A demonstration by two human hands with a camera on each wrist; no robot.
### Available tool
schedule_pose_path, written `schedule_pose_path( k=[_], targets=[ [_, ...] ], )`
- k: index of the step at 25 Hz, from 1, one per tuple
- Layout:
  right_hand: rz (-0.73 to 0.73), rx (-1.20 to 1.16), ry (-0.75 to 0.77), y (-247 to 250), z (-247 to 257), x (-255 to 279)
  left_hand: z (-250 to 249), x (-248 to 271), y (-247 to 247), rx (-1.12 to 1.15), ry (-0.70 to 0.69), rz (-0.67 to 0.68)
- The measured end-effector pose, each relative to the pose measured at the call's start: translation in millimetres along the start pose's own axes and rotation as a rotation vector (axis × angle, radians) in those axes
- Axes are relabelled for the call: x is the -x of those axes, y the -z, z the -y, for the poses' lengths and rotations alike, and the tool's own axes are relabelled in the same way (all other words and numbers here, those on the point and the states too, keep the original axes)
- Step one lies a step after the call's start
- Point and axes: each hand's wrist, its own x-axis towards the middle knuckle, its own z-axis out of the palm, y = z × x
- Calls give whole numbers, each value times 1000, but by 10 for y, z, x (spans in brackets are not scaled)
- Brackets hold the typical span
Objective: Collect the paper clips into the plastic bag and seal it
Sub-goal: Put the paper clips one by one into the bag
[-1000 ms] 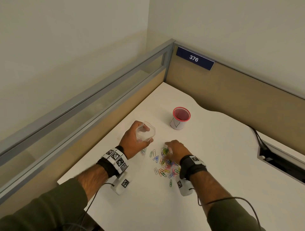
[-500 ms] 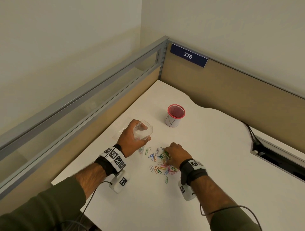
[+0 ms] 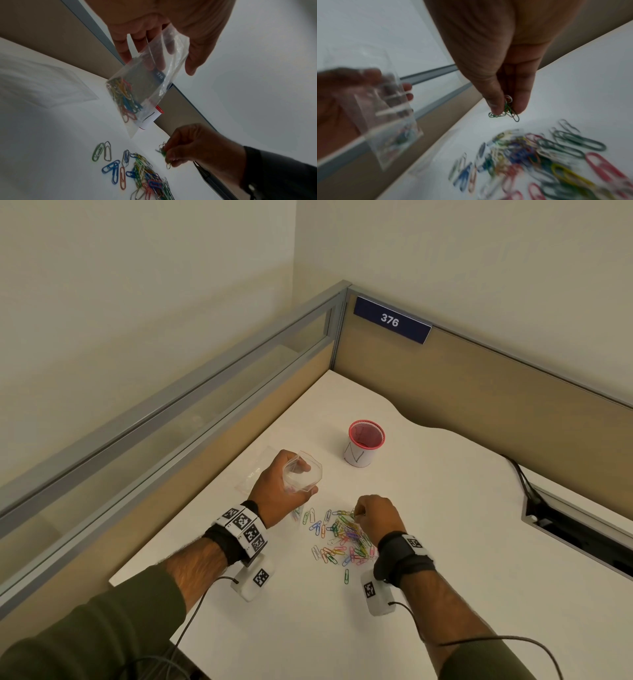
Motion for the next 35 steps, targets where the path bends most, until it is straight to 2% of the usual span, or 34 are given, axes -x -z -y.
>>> schedule_pose_path(
  k=[5,10,13,19,24,27,29,33,35],
  targets=[
    [-197,-351,12,447,106,163,16,-22,-105,-10,5,18],
    [-326,-569,174,1028,567,404,21,-47,-213,-18,-6,41],
    [-307,-559,262,1136,842,446,13,-64,-258,-31,-12,52],
    [-253,-286,325,941,1072,375,-26,-87,-291,-39,8,71],
    [-325,-348,321,1013,1047,420,1,-61,-218,-26,-20,63],
    [-367,-403,252,1029,803,367,-29,-9,-149,5,-27,40],
    [-331,-296,161,874,503,268,-31,16,-89,24,-21,32],
    [-5,-31,-101,252,-42,210,12,39,4,27,-15,17],
    [71,47,-154,-49,-127,257,21,53,16,32,-14,8]
  ],
)
